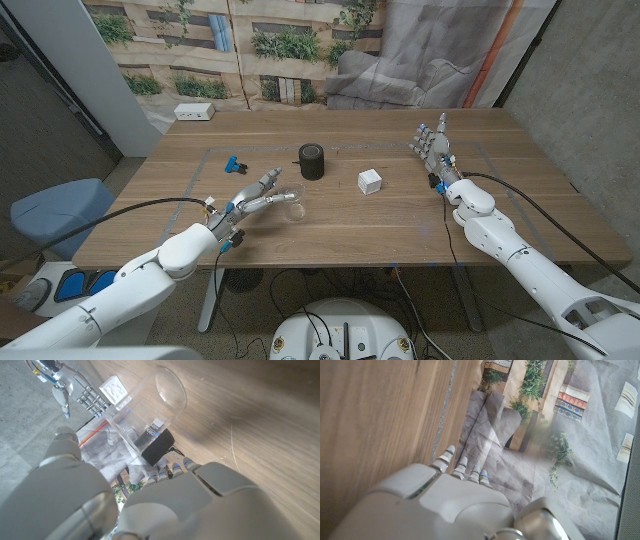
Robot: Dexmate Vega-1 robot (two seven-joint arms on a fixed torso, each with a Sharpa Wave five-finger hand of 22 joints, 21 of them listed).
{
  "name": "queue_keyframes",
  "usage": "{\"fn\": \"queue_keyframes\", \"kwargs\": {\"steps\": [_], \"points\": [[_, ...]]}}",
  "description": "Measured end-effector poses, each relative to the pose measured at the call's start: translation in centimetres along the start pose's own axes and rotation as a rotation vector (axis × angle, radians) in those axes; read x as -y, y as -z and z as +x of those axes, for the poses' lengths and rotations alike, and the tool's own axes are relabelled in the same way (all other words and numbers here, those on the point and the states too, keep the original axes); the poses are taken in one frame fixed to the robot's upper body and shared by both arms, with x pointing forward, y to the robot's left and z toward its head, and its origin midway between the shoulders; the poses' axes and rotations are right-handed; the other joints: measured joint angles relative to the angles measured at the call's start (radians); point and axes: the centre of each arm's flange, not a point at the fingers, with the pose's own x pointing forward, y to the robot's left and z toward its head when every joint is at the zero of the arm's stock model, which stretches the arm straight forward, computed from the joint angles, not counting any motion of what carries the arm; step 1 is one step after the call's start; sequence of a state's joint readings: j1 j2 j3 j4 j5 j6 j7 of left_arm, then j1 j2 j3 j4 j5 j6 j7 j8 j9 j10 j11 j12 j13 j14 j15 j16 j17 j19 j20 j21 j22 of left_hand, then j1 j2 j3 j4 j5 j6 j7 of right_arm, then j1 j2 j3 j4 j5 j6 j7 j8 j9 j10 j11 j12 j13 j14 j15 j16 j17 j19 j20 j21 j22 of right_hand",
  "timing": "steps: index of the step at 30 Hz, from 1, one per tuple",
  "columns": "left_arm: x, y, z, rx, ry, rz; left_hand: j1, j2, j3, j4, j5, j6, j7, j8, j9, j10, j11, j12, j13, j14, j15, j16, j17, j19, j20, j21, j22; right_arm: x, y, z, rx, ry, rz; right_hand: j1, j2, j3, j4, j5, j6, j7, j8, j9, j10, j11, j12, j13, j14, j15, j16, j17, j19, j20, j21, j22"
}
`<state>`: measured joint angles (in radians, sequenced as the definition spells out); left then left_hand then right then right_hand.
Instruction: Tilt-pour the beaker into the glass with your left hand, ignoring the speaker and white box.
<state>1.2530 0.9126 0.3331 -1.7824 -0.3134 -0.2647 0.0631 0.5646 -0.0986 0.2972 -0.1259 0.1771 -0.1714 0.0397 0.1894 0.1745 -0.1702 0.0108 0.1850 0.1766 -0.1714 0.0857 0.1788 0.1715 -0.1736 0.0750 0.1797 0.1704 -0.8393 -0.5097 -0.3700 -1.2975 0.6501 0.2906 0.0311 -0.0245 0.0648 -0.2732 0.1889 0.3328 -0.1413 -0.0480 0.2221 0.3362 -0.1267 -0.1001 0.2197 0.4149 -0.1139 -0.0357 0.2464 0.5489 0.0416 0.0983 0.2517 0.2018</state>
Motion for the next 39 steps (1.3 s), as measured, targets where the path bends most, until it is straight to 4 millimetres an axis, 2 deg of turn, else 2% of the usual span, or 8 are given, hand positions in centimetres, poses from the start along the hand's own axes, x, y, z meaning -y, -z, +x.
{"fn": "queue_keyframes", "kwargs": {"steps": [9,11,14,17,22,25,27,39], "points": [[-1.4,0.4,1.2,0.028,-0.049,-0.064,-0.038,0.038,0.004,0.012,0.0,-0.002,-0.004,0.014,0.0,0.0,0.0,0.011,0.0,0.0,0.0,0.01,0.0,0.0,0.0,0.017,0.0,0.0,0.0,0.0,0.001,0.0,0.0,0.0,0.0,0.0,0.0,0.0,0.0,0.0,0.0,0.0,0.0,0.0,0.0,0.0,0.0,0.0,0.0,0.0,0.0,0.0,0.0,0.0],[-1.6,0.6,1.5,0.032,-0.065,-0.084,-0.049,0.049,0.005,0.013,0.0,0.008,-0.015,0.016,0.0,0.0,0.0,0.015,0.0,0.0,0.0,0.014,0.0,0.0,0.0,0.018,0.0,0.0,0.0,0.0,0.0,0.0,0.0,0.0,0.0,0.0,0.0,0.0,0.0,0.0,0.0,0.0,0.0,0.0,0.0,0.0,0.0,0.0,0.0,0.0,0.0,0.0,0.0,0.0],[-1.7,0.8,1.8,0.039,-0.085,-0.111,-0.058,0.058,0.01,0.017,0.0,0.035,-0.013,0.023,0.0,0.0,-0.002,0.02,0.0,0.0,0.0,0.014,0.0,0.0,0.0,0.024,0.0,0.0,0.0,0.0,0.0,0.0,0.0,0.0,0.0,0.0,0.0,0.0,0.0,0.0,0.0,0.0,0.0,0.0,0.0,0.0,0.0,0.0,0.0,0.0,0.0,0.0,0.0,0.0],[-1.7,1.0,2.1,0.044,-0.112,-0.142,-0.065,0.065,0.013,0.014,0.0,0.057,-0.013,0.023,0.0,0.014,-0.018,0.023,0.0,0.0,0.0,0.018,0.0,0.0,0.0,0.024,0.0,0.0,0.0,0.0,0.001,0.0,0.0,0.0,0.0,0.0,0.0,0.0,0.0,0.0,0.0,0.0,0.0,0.0,0.0,0.0,0.0,0.0,0.0,0.0,0.0,0.0,0.0,0.0],[-1.5,1.4,2.5,0.054,-0.166,-0.204,-0.067,0.092,0.027,0.0,0.001,0.128,-0.024,0.033,-0.003,0.074,-0.023,0.03,0.0,0.002,-0.017,0.018,0.0,0.004,-0.004,0.038,0.0,0.0,0.0,0.0,0.001,0.0,0.0,0.0,0.0,0.0,0.0,0.0,0.0,0.0,0.0,0.0,0.0,0.0,0.0,0.0,0.0,0.0,0.0,0.0,0.0,0.0,0.0,0.0],[-1.5,1.5,2.8,0.056,-0.192,-0.231,-0.071,0.096,0.031,-0.004,0.001,0.134,-0.027,0.033,-0.003,0.088,-0.031,0.03,0.0,0.012,-0.027,0.018,0.0,0.007,-0.007,0.039,0.0,0.0,0.0,0.0,0.001,0.0,0.0,0.0,0.0,0.0,0.0,0.0,0.0,0.0,0.0,0.0,0.0,0.0,0.0,0.0,0.0,0.0,0.0,0.0,0.0,0.0,0.0,0.0],[-1.4,1.6,3.1,0.058,-0.213,-0.255,-0.075,0.099,0.031,-0.004,0.001,0.14,-0.022,0.033,-0.003,0.09,-0.032,0.03,0.0,0.02,-0.027,0.018,0.0,0.011,-0.011,0.039,0.0,0.0,0.0,0.0,0.001,0.0,0.0,0.0,0.0,0.0,0.0,0.0,0.0,0.0,0.0,0.0,0.0,0.0,0.0,0.0,0.0,0.0,0.0,0.0,0.0,0.0,0.0,0.0],[-1.5,2.3,5.0,0.057,-0.268,-0.338,-0.083,0.123,0.039,-0.004,0.001,0.173,-0.037,0.033,-0.002,0.109,-0.041,0.03,0.0,0.035,-0.03,0.018,-0.004,0.022,-0.014,0.039,0.0,0.0,0.0,0.0,0.0,0.0,0.0,0.0,0.0,0.0,0.0,0.0,0.0,0.0,0.0,0.0,0.0,0.0,0.0,0.0,0.0,0.0,0.0,0.0,0.0,0.0,0.0,0.0]]}}
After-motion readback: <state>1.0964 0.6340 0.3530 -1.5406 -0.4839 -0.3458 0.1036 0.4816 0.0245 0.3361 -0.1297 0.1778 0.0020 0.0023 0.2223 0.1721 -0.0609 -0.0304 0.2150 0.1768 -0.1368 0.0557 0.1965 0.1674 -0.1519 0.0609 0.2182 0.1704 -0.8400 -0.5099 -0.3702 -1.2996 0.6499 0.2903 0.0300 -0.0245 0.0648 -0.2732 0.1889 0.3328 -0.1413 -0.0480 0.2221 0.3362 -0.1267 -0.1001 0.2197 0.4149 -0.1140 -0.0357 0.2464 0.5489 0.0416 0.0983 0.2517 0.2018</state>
